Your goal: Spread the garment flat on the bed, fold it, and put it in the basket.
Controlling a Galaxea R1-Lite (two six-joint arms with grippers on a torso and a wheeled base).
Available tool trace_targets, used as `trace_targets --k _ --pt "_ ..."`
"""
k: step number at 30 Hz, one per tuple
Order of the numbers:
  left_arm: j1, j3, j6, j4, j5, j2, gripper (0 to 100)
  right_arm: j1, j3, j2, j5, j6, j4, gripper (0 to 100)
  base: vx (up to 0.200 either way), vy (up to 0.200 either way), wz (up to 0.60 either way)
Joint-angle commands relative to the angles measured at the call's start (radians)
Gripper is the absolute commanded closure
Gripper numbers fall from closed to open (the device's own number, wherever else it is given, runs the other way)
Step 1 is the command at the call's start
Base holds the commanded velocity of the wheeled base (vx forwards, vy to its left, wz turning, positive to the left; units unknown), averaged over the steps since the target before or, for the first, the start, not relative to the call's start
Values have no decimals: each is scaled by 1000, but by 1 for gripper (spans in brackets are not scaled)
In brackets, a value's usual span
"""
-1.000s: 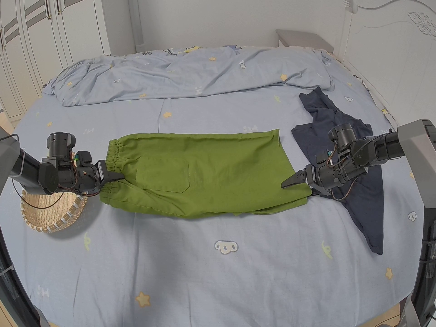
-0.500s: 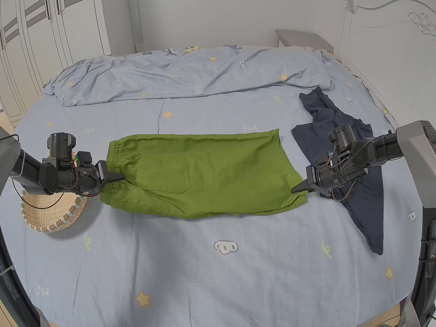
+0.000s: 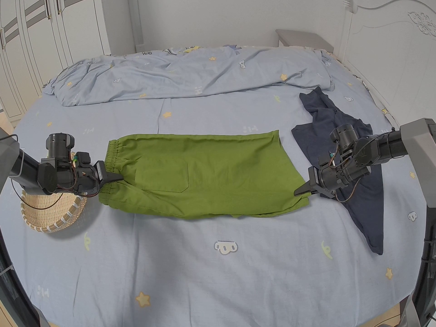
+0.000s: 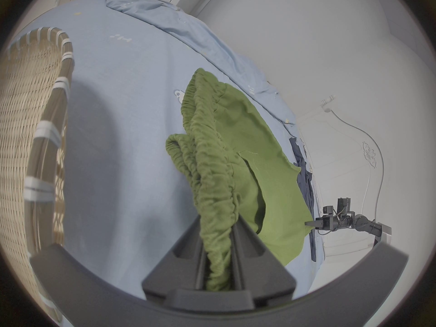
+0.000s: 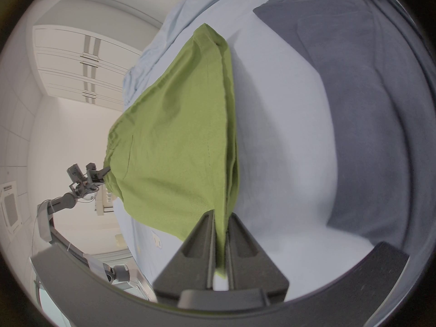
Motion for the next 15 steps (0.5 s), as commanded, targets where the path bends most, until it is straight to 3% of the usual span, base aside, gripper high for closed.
trace_targets --k 1,3,4,11,12,15 --pt "4 60 -23 4 -8 -79 100 25 34 -120 -95 -1 89 100 0 0 0" --pt "4 76 -27 6 -8 -97 100 33 46 -136 -127 -1 103 100 0 0 0" --pt "4 130 -23 6 -10 -140 100 47 105 -173 -175 0 111 100 0 0 0" --pt "6 291 -7 3 -8 -206 100 93 364 -328 -182 3 76 100 0 0 0" --pt "21 365 35 3 -8 -217 100 116 480 -392 -184 11 17 100 0 0 0" --pt "38 422 101 1 -10 -218 100 142 582 -446 -185 16 -42 100 0 0 0"
